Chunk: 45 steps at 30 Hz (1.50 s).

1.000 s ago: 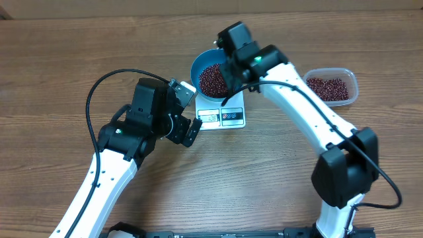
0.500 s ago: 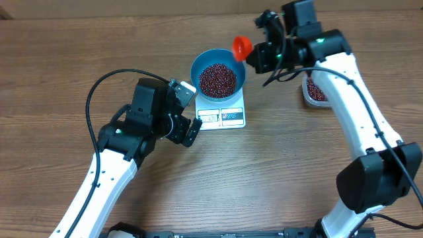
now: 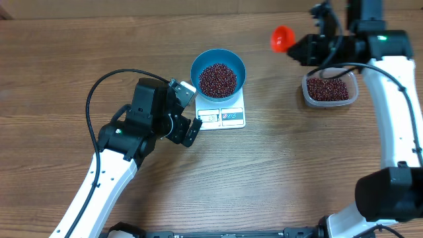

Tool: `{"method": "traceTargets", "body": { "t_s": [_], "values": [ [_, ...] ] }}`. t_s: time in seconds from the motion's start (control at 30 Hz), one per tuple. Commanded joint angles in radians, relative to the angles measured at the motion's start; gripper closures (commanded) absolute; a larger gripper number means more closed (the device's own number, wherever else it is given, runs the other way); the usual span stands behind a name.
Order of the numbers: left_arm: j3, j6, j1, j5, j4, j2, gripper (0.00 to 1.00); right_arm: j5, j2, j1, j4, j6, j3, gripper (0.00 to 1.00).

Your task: Scoop item into bowl and weigh 150g on scale

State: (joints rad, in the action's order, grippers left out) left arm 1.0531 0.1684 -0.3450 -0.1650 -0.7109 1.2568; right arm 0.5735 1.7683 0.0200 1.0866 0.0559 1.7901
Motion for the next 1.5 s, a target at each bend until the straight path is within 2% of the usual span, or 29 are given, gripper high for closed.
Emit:
{"method": "traceTargets", "body": {
  "t_s": [0.0, 0.3, 0.47, 0.73, 1.1, 1.47],
  "values": [
    [-0.003, 0.019, 0.004, -0.011, 0.001, -0.008, 0.00, 0.006, -0.040, 0.080, 0.034, 0.052, 0.025, 0.96],
    [-0.003, 0.019, 0.004, -0.011, 0.001, -0.008, 0.00, -0.022, -0.040, 0.264, 0.128, 0.111, 0.025, 0.96],
    [-0.003, 0.019, 0.004, -0.011, 0.001, -0.008, 0.00, -0.100, -0.040, 0.311, 0.146, 0.111, 0.022, 0.96],
    [-0.003, 0.019, 0.004, -0.011, 0.001, -0.008, 0.01, -0.374, -0.034, 0.315, 0.146, 0.111, -0.038, 0.96],
    [-0.003, 0.019, 0.004, -0.011, 0.001, -0.008, 0.00, -0.383, 0.084, 0.303, 0.143, 0.181, -0.085, 0.96],
    [-0.003, 0.019, 0.004, -0.011, 0.001, -0.008, 0.00, -0.518, 0.209, 0.232, 0.146, 0.215, -0.087, 0.96]
  ]
}}
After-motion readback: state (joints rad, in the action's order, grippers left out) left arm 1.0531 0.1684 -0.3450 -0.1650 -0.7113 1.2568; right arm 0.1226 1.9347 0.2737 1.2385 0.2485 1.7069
